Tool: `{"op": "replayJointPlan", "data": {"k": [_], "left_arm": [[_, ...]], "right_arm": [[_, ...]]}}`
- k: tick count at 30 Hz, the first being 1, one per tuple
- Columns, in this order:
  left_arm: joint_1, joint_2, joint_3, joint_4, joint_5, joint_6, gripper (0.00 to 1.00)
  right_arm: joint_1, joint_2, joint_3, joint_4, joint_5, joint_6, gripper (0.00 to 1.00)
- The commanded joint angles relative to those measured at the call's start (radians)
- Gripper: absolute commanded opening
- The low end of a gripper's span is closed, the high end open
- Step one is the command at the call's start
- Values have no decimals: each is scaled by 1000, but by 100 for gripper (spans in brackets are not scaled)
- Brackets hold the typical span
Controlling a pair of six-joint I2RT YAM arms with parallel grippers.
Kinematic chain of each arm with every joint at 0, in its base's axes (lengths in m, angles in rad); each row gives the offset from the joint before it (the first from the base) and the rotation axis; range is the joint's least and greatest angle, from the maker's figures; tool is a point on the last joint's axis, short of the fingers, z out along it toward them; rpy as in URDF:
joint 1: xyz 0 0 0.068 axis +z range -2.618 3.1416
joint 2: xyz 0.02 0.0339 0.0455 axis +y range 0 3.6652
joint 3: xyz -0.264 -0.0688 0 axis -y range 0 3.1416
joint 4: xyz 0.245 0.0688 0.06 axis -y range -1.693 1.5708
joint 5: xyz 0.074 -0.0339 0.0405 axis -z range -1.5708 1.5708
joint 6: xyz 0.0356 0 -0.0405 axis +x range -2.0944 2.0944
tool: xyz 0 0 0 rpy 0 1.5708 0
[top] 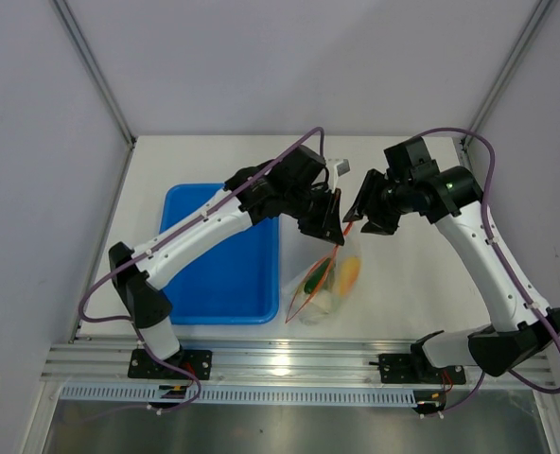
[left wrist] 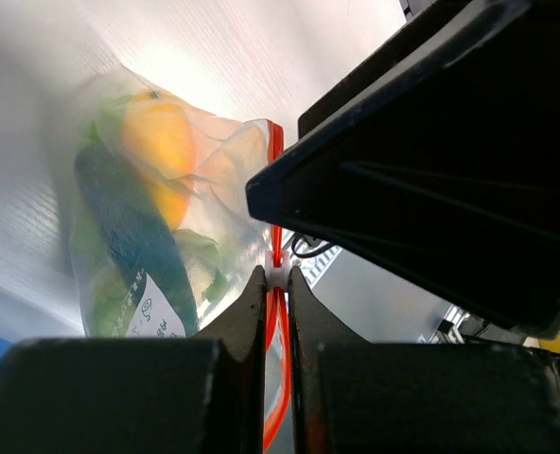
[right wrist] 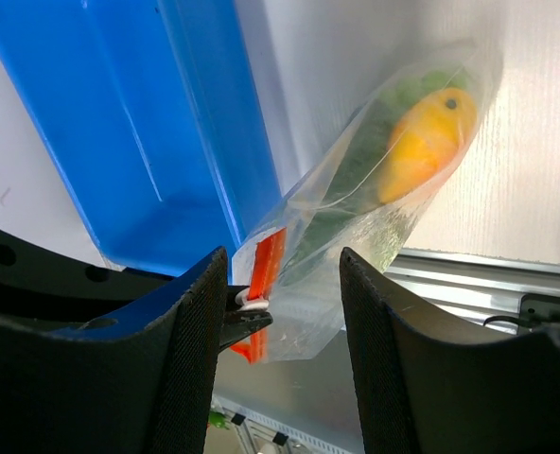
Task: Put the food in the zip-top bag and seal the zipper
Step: Zip the zipper food storage bag at the center of the board.
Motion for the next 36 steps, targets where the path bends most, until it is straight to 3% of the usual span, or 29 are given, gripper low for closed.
{"op": "replayJointPlan", "data": {"k": [1, 5, 8, 14, 21, 36], "left_arm": [[-10, -1, 60, 16, 10, 22, 1], [-10, 4, 67, 16, 11, 22, 1], [-12, 8, 75, 11, 10, 23, 1], [-10, 14, 84, 3, 7, 26, 1], [-10, 25, 106, -9, 4, 34, 0], [-10, 19, 110, -53, 5, 55, 1]], "right_arm": [[12, 10, 36, 0, 26, 15, 53], [21, 26, 21, 9, 14, 20, 50], [23, 27, -8, 22, -7, 22, 35], [23, 30, -11, 34, -21, 22, 22], [9, 37, -31, 45, -63, 11, 0], [-109, -32, -145, 147, -172, 12, 0]]}}
